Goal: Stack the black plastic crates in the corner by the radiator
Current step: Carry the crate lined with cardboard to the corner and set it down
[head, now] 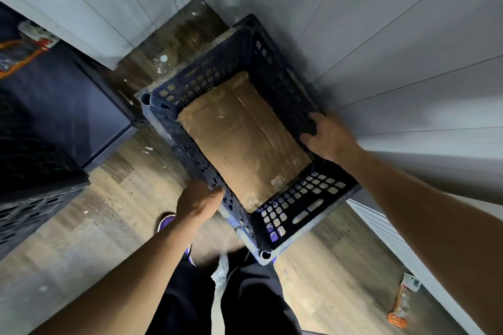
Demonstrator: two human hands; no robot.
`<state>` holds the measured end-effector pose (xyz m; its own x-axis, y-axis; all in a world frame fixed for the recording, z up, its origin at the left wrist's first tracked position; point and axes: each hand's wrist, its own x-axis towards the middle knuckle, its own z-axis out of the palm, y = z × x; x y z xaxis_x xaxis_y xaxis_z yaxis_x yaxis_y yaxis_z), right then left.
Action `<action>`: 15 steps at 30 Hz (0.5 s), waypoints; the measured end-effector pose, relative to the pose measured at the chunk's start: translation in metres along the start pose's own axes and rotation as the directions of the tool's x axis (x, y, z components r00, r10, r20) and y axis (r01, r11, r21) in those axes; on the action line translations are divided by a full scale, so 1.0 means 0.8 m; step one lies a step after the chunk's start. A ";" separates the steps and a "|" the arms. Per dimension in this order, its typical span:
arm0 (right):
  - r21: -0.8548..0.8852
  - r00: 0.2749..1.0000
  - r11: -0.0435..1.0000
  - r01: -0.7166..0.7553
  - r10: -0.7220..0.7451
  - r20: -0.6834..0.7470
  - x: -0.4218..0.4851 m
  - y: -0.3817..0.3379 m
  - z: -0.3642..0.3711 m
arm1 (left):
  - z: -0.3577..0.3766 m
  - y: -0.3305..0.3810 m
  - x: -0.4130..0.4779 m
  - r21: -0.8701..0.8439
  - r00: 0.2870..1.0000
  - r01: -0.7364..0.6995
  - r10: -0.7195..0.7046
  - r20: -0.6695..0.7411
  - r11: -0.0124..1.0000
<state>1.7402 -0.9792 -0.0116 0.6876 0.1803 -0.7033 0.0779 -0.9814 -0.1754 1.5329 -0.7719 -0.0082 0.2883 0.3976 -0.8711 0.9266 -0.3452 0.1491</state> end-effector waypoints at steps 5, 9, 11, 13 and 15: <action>-0.018 0.999 0.999 0.043 -0.043 0.026 -0.041 -0.020 0.020 | -0.013 0.007 -0.028 0.331 0.981 -0.130 0.169 -0.092 0.935; 0.011 0.993 1.000 0.010 -0.012 0.116 -0.083 -0.038 0.044 | -0.022 0.006 -0.024 0.478 0.918 -0.307 0.388 -0.079 0.823; 0.026 0.984 1.000 0.009 -0.014 0.176 -0.106 -0.045 0.064 | -0.026 0.002 -0.014 0.571 0.891 -0.357 0.452 -0.030 0.740; 0.053 0.977 0.998 0.028 -0.038 0.212 -0.129 -0.048 0.091 | -0.029 -0.007 -0.004 0.625 0.869 -0.413 0.492 0.053 0.663; 0.071 0.974 0.996 0.049 -0.064 0.217 -0.150 -0.050 0.121 | -0.032 -0.016 0.005 0.683 0.839 -0.463 0.527 0.132 0.565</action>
<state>1.5842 -0.9549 0.0131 0.5083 0.2525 -0.8233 0.0600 -0.9641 -0.2586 1.5289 -0.7440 -0.0015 0.6988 0.0396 -0.7142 0.2258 -0.9596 0.1677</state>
